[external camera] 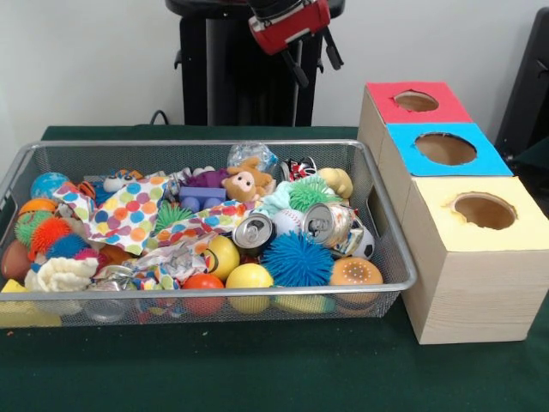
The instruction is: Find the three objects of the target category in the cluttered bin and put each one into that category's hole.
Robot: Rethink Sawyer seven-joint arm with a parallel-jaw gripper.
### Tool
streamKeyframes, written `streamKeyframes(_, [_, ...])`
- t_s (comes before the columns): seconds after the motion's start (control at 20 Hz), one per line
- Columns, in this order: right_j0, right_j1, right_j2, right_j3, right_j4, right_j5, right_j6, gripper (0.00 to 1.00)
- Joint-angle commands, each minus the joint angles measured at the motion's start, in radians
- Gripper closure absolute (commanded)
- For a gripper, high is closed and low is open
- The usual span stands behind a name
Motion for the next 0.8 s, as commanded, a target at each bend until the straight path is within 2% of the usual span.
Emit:
streamKeyframes(0.05, [-0.015,0.091,0.005,-0.084,-0.059,0.008,-0.018,0.0])
streamKeyframes(0.25, [-0.031,0.135,-0.008,-0.123,-0.081,0.031,-0.054,0.0])
streamKeyframes(0.5, [-0.048,0.154,-0.012,-0.161,-0.106,0.082,-0.084,0.0])
streamKeyframes(0.8, [-0.057,0.125,-0.009,-0.156,-0.146,0.084,-0.08,0.0])
